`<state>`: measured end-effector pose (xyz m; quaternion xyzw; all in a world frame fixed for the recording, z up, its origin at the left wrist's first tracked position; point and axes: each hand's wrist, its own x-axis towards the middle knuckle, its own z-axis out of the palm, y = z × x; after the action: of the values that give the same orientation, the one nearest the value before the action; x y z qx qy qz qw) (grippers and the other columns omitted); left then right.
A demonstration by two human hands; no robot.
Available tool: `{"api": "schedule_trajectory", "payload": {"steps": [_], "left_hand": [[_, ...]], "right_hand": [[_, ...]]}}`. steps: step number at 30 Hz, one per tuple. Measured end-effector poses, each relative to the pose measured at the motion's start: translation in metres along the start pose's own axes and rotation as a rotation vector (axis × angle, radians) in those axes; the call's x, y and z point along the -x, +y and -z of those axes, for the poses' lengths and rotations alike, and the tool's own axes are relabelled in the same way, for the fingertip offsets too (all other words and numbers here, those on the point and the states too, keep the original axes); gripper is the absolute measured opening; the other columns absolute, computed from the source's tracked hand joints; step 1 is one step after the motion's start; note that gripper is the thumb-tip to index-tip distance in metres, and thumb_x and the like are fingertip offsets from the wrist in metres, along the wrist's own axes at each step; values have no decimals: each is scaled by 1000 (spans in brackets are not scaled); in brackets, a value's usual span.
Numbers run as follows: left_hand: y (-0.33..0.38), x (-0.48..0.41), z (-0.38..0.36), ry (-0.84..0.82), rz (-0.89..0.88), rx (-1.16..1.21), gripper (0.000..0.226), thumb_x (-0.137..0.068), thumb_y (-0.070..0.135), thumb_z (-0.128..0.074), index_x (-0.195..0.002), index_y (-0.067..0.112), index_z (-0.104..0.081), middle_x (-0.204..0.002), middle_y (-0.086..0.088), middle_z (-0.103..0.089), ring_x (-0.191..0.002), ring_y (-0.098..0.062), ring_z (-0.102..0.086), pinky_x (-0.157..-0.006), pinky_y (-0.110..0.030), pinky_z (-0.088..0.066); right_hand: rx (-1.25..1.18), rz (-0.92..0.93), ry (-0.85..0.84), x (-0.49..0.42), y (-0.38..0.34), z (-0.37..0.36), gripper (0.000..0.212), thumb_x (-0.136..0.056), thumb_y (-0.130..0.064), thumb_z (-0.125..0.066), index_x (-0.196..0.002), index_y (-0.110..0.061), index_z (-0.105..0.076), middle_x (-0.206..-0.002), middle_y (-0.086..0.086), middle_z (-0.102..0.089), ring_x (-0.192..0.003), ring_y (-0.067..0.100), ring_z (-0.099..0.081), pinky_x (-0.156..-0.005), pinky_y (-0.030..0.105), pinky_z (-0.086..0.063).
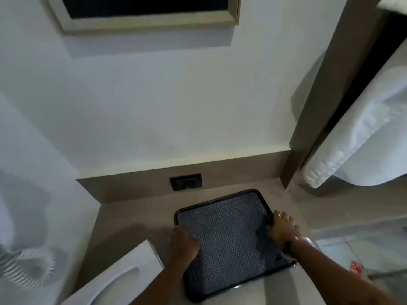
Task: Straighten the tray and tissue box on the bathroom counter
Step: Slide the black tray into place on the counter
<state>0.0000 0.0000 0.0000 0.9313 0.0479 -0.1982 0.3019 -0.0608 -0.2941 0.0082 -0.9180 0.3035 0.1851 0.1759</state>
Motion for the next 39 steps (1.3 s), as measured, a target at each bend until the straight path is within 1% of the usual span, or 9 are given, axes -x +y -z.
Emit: {"api": "schedule_trajectory", "payload": {"steps": [3,6,8,10,14,20,28,35,39], "left_hand": [[5,-7,-14,19,164,-5,48,-96,16,-50,-131,-17,-48,-129,-32,-58,-115,-44,-59,-100,-52,-50],[11,5,-22,57,307,-32,48,-95,23,-55,-132,-7,-52,-130,-23,-60,-117,-38,-59,-100,-43,-49],[11,10,-24,130,297,-40,25,-95,25,-57,-104,4,-66,-115,-17,-67,-106,-33,-63,-93,-36,-48],[3,7,-26,172,273,-18,26,-93,23,-57,-69,12,-61,-90,-12,-69,-84,-30,-63,-84,-34,-53],[-11,3,-27,146,223,129,27,-90,10,-57,-66,2,-62,-78,-17,-69,-76,-34,-65,-71,-40,-58],[-15,14,-32,187,170,282,46,-86,-6,-51,-48,18,-42,-52,2,-52,-49,-9,-45,-43,-25,-32],[-23,22,-39,163,102,237,44,-85,-11,-47,-52,17,-36,-62,-7,-54,-57,-18,-49,-46,-26,-29],[-10,39,-38,126,89,138,4,-87,1,-54,-88,0,-58,-95,-22,-61,-86,-36,-61,-74,-45,-53],[-8,54,-45,137,73,-147,45,-92,27,-60,-126,-2,-50,-132,-24,-49,-120,-40,-50,-100,-51,-46]], "right_hand": [[1,-15,-23,-16,-1,-2,46,-94,-31,-52,-136,-13,-43,-138,14,-44,-127,35,-39,-104,46,-38],[-32,-27,-10,-22,-5,-7,43,-92,-26,-55,-132,-10,-47,-133,17,-45,-124,36,-41,-101,46,-42],[-129,-73,2,-24,-2,-10,44,-90,-22,-58,-130,-7,-49,-132,20,-45,-123,38,-42,-100,46,-42],[-213,-115,-7,-30,5,-7,41,-88,-20,-61,-125,-4,-54,-130,22,-49,-120,40,-47,-99,45,-44],[-321,-81,21,-28,26,-2,29,-84,-16,-66,-109,-1,-66,-114,24,-62,-102,39,-60,-86,39,-51],[-378,-85,69,0,55,-9,16,-85,-5,-61,-98,0,-69,-102,23,-68,-82,33,-59,-68,30,-41],[-447,-107,123,11,61,-31,16,-80,4,-58,-85,1,-72,-86,23,-71,-74,34,-62,-66,30,-47],[-479,-99,106,11,68,-35,35,-95,-12,-57,-129,-3,-59,-129,23,-58,-116,38,-56,-99,37,-43],[-213,-8,230,37,66,-40,53,-98,-31,-55,-142,-3,-46,-134,26,-48,-122,40,-45,-101,45,-38]]}}
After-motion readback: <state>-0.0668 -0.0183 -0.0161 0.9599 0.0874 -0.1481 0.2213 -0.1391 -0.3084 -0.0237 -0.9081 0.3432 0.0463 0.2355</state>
